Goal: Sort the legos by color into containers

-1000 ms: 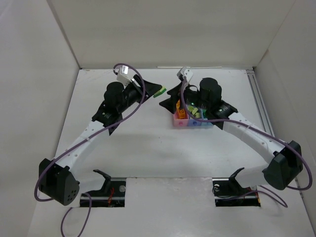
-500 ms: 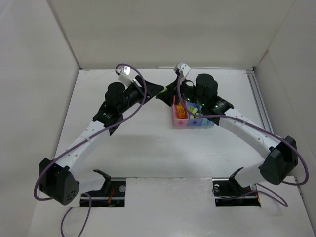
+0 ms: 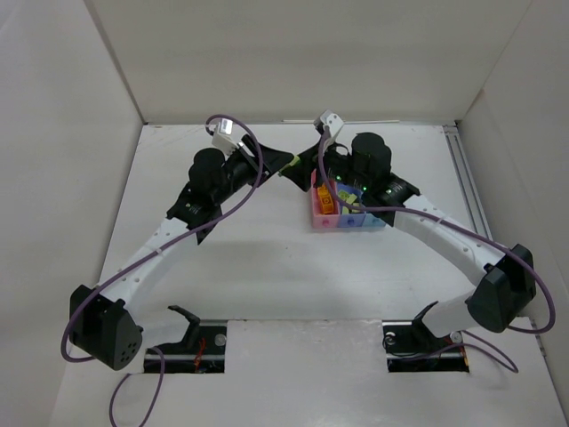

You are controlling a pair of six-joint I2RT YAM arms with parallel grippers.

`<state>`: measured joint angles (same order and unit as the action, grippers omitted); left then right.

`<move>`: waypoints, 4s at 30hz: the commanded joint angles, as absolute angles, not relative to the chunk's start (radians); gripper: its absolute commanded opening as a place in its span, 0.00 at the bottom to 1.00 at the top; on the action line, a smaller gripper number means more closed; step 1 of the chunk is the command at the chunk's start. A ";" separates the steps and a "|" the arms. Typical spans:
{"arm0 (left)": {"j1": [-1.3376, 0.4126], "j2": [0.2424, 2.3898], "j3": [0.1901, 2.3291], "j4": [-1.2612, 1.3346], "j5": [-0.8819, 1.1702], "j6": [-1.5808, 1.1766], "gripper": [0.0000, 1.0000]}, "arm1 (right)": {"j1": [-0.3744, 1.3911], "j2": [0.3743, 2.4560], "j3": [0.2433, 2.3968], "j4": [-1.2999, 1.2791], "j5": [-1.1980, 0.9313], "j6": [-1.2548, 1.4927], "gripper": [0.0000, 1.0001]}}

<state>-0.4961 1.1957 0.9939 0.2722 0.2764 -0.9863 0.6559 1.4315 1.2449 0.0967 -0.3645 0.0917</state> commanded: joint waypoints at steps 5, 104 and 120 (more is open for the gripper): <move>-0.499 1.161 1.028 0.311 0.264 -0.980 0.35 | 0.661 1.422 1.292 0.120 -0.360 0.097 0.57; -0.428 1.313 0.931 0.472 1.016 -0.250 0.00 | 0.427 1.631 1.496 -0.933 -1.158 -0.483 0.00; -0.287 1.362 0.994 0.472 0.976 -0.354 0.00 | 0.256 1.422 1.336 -0.706 -0.775 -0.191 0.00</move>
<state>-0.2871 1.3533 0.9424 0.4252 0.9737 -0.3164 0.2680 1.4338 1.2877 -0.8055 -0.9585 -0.2874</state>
